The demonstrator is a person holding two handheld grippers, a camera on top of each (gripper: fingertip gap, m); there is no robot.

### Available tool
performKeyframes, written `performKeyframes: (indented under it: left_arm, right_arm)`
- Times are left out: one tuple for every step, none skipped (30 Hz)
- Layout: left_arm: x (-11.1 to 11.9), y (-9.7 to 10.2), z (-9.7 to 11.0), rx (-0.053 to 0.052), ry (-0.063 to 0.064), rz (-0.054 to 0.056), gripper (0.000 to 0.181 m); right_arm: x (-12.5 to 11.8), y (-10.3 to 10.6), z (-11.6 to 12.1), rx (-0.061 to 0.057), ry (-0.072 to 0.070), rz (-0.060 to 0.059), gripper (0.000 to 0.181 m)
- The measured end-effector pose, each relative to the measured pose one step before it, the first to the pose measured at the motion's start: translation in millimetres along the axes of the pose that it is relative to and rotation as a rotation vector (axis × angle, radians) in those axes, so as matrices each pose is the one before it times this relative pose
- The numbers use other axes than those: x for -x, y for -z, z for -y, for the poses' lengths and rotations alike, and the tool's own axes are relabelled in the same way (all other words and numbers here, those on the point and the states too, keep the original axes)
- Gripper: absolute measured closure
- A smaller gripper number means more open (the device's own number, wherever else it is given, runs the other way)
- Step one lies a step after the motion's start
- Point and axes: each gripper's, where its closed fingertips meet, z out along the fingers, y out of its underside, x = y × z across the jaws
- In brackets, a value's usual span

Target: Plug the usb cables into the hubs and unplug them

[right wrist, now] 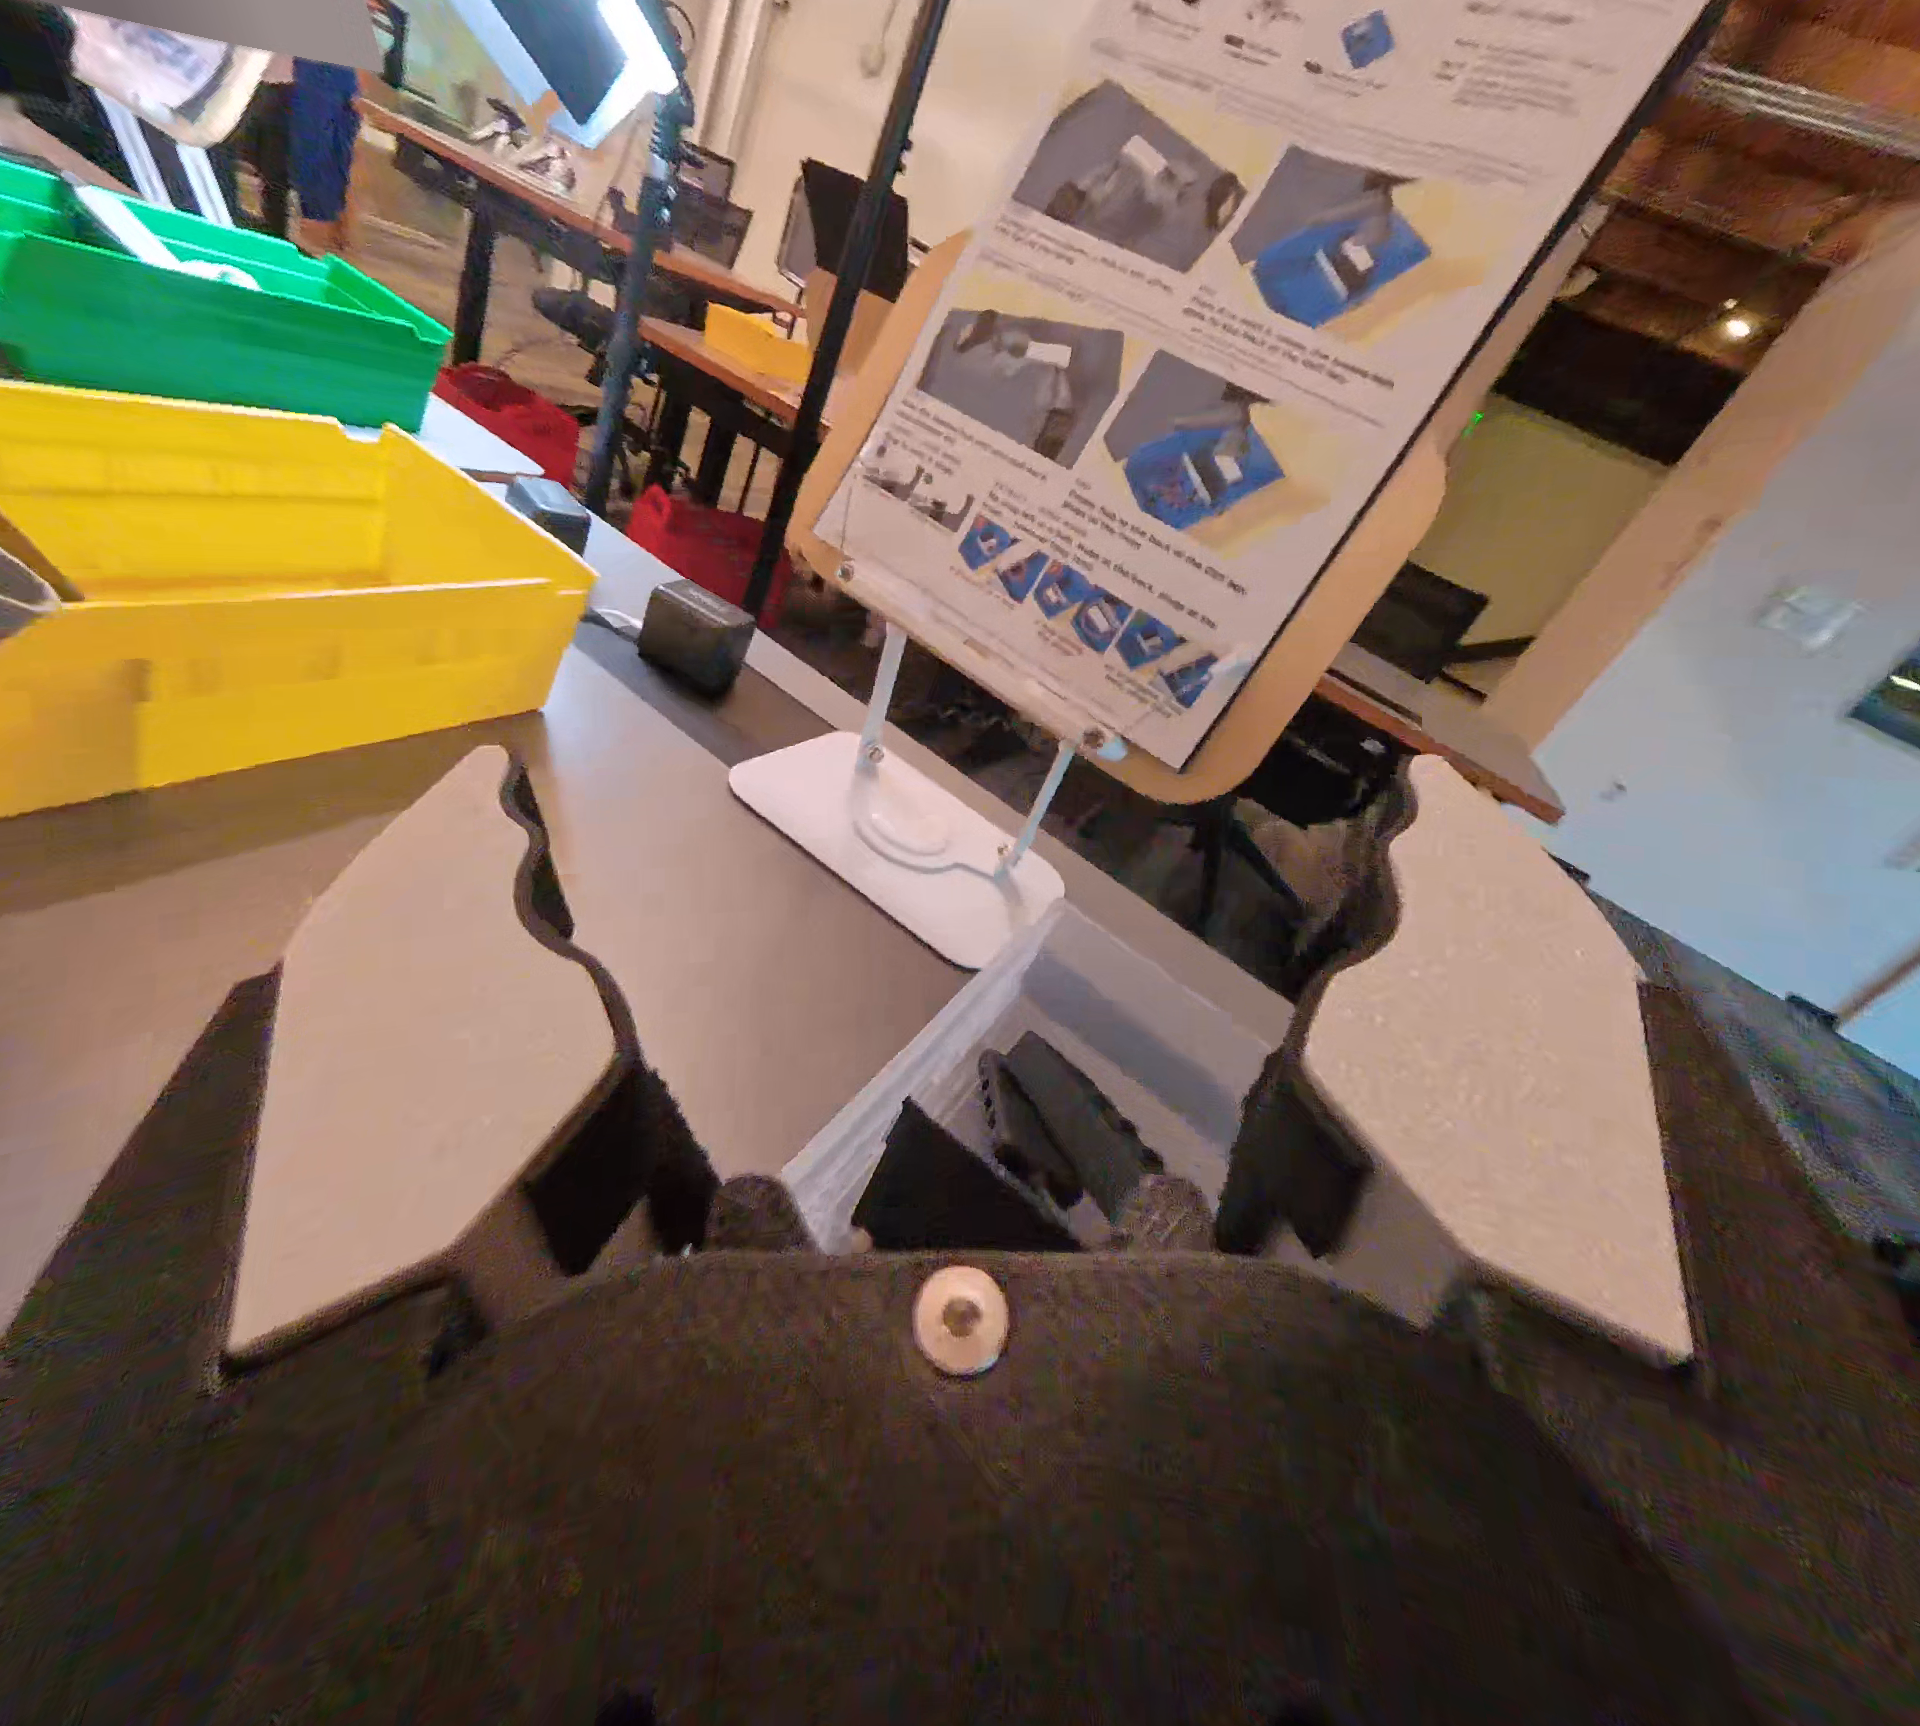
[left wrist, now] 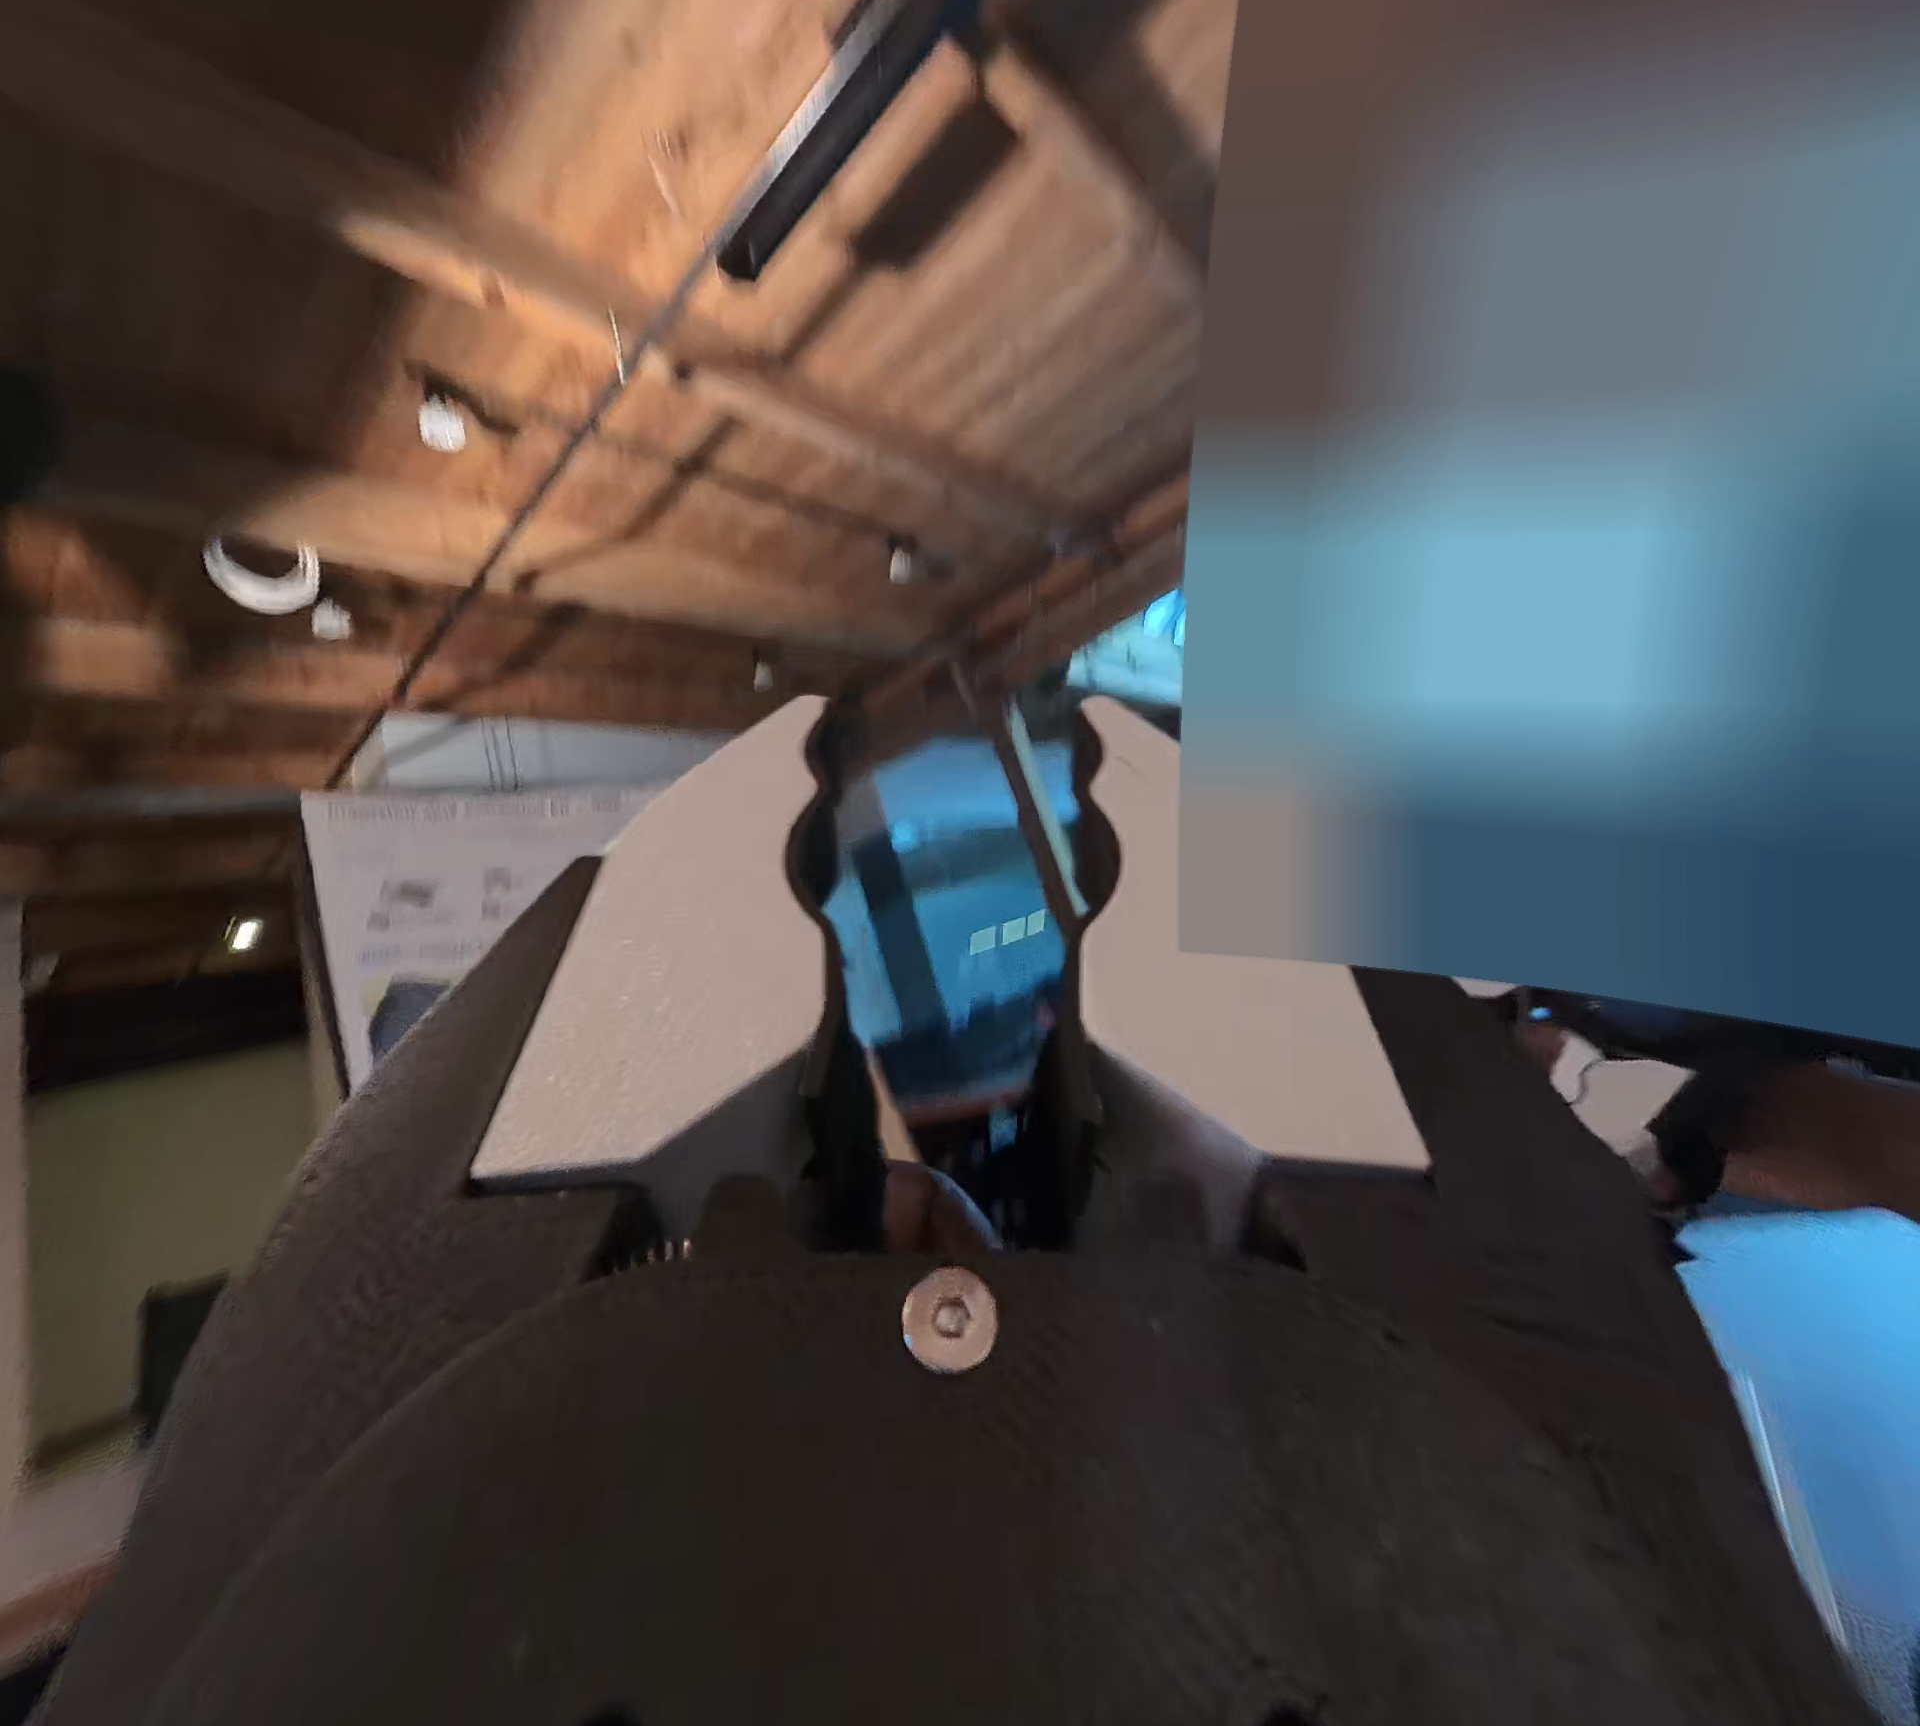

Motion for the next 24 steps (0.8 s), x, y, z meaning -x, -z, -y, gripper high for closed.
performKeyframes:
  left_arm:
    - [1.17,-2.56,-5.7,0.0458,0.0015,0.0156,0.13]
    - [0.99,-2.84,-3.85,0.0416,-0.0001,0.0159,0.121]
    - [0.05,-2.56,-2.12,0.0386,-0.0001,0.0081,0.113]
    - [-1.05,-1.39,-2.83,0.049,0.0007,-0.0018,0.104]
    - [-2.01,0.53,-4.72,0.0647,0.0033,-0.0033,0.096]
    - [-2.18,2.81,-6.88,0.0749,-0.0007,-0.001,0.087]
    - [-1.6,6.0,-9.44,0.0855,-0.0125,0.008,0.079]
    - [-0.02,9.59,-11.13,0.0848,-0.0217,0.028,0.078]
    - [0.54,12.71,-13.28,0.0771,-0.0281,0.0393,0.078]
    - [0.05,14.84,-16.65,0.0764,-0.0202,0.0395,0.079]
    - [-1.81,15.65,-20.67,0.0767,0.0013,0.0315,0.082]
    - [-4.85,14.23,-23.73,0.0658,0.0247,0.0118,0.087]
    - [-6.14,11.65,-24.88,0.0525,0.0506,0.0039,0.092]
    - [-5.0,8.46,-24.71,0.0413,0.0711,0.0079,0.096]
    - [-3.64,5.26,-22.92,0.0298,0.0751,0.0089,0.099]
    - [-3.1,3.85,-20.28,0.0197,0.0629,0.0095,0.101]
    - [-2.41,1.19,-16.01,0.0166,0.0376,0.01,0.104]
    - [-2.23,0.84,-14.02,0.0153,0.0148,0.0134,0.105]
    - [-1.16,-0.94,-11.99,0.0182,-0.0006,0.0195,0.107]
    - [0.03,-4.07,-10.68,0.0238,-0.013,0.0221,0.108]
    - [-1.08,-4.74,-8.55,0.0207,-0.0235,0.0148,0.108]
    - [-1.72,-6.16,-6.2,0.0207,-0.0241,0.0073,0.109]
    - [-2.07,-8.49,-5.78,0.0257,-0.0226,0.0041,0.109]
    - [-2.47,-6.45,-5.83,0.0321,-0.0258,0.0022,0.11]
  right_arm:
    - [3.17,2.47,-11.83,0.0251,-0.0066,-0.0203,0.036]
    - [3.75,3.1,-13.56,0.0332,-0.0096,-0.0149,0.036]
    - [4.92,3.67,-14.68,0.0394,-0.0116,-0.0047,0.036]
    - [5.54,3.63,-14.81,0.0419,-0.0109,0.0027,0.036]
    - [4.23,3.63,-14.35,0.0428,-0.006,-0.0021,0.036]
    - [2.25,3.51,-13.66,0.0417,0.0012,-0.0121,0.036]
    - [1.56,2.87,-12.44,0.039,0.0053,-0.0154,0.036]
    - [2.66,1.84,-10.85,0.0344,0.0045,-0.0085,0.036]
    - [4.98,0.74,-9.39,0.0306,0.0024,0.0049,0.036]
    - [6.5,-0.01,-8.37,0.0291,0.0019,0.0139,0.036]
    - [6.81,-0.8,-7.36,0.0262,0.0002,0.0131,0.036]
    - [6.3,-1.67,-6.87,0.0256,-0.0011,0.0097,0.037]
    - [5.39,-2.37,-7.27,0.0306,-0.0026,0.0048,0.041]
    - [4.61,-3.11,-7.46,0.0355,-0.004,0.0033,0.045]
    - [4.9,-3.83,-7.1,0.0395,-0.0036,0.0088,0.047]
    - [4.42,-3.81,-6.72,0.0463,-0.0029,0.0081,0.051]
    - [2.33,-3.53,-6.32,0.0517,-0.0042,-0.0017,0.056]
    - [1.12,-3.27,-5.92,0.0514,-0.0079,-0.0066,0.061]
    - [1.58,-3.28,-5.26,0.0464,-0.012,-0.0014,0.065]
    - [2.02,-3.2,-3.96,0.0362,-0.015,0.0051,0.07]
    - [1.78,-3.02,-2.52,0.0218,-0.0162,0.007,0.075]
    - [1.0,-2.92,-1.1,0.0111,-0.0136,0.0034,0.08]
    - [0.17,-2.71,-0.79,0.0094,-0.0061,-0.0023,0.088]
    - [-0.02,-2.75,-1.4,0.0154,0.0045,-0.0039,0.102]
